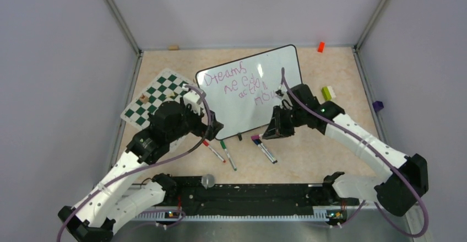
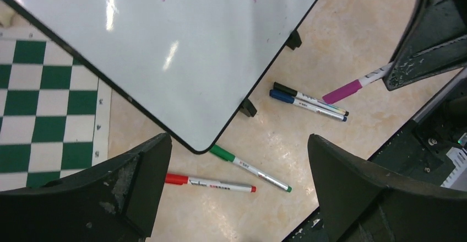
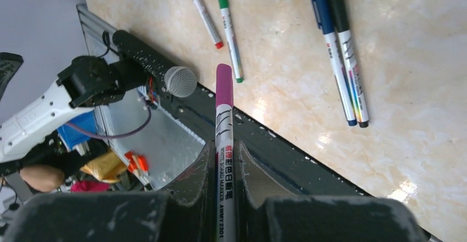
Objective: Write a sentence on the whiteboard
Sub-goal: Place the whiteboard marker at the center of the board.
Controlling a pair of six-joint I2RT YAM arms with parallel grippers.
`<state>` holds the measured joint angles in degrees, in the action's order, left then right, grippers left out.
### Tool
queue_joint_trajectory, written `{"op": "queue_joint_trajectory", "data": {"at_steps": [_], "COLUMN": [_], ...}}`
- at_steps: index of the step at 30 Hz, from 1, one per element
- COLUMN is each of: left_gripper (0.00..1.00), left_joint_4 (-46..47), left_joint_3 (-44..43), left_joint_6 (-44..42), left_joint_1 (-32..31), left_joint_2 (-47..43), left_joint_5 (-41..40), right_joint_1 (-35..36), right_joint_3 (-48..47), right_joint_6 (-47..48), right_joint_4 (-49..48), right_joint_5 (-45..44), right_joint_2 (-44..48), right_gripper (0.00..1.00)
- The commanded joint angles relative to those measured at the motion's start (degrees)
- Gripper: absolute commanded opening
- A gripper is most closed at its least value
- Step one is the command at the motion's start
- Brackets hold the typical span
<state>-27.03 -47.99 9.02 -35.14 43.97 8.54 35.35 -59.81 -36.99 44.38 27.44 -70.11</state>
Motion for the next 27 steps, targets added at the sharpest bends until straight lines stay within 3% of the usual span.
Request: {"op": "queue_joint_trajectory", "data": {"at_steps": [1, 6, 9, 13, 24, 25, 27], "left_gripper": [0.98, 0.98, 0.98, 0.99, 0.99, 0.99, 0.99], "left_joint_4": [-5.9, -9.6, -10.8, -11.2, -14.4, -13.9, -13.3], "left_joint_3": [0.3, 0.4, 2.1, 4.5, 9.4, 9.5, 9.7], "left_joint_6": [10.2, 12.1, 17.2, 17.9, 27.2, 26.7, 26.2], "left_joint_1": [0.3, 0.5, 0.5, 0.5, 0.5, 0.5, 0.5], "left_joint_2": [-0.5, -2.4, -5.5, -9.7, -14.7, -15.1, -15.8], "left_joint_5": [-10.7, -15.6, -24.8, -27.8, -35.5, -35.6, -36.1], "right_joint_1": [-0.6, -0.7, -0.7, -0.7, -0.7, -0.6, -0.7], "right_joint_3": [8.1, 18.6, 22.2, 23.3, 26.0, 26.1, 26.1], "right_joint_6": [-9.8, -16.0, -17.0, -16.7, -16.2, -16.1, -15.9], "right_joint_4": [-14.0, -26.4, -30.7, -29.7, -30.4, -30.4, -30.2], "right_joint_5": [-7.9, -14.4, -15.7, -18.7, -22.7, -22.9, -22.9], "right_joint_2": [5.4, 9.1, 8.3, 7.3, 6.3, 6.2, 6.3], "right_gripper": [0.0, 0.0, 0.01, 0.06, 0.07, 0.08, 0.23]}}
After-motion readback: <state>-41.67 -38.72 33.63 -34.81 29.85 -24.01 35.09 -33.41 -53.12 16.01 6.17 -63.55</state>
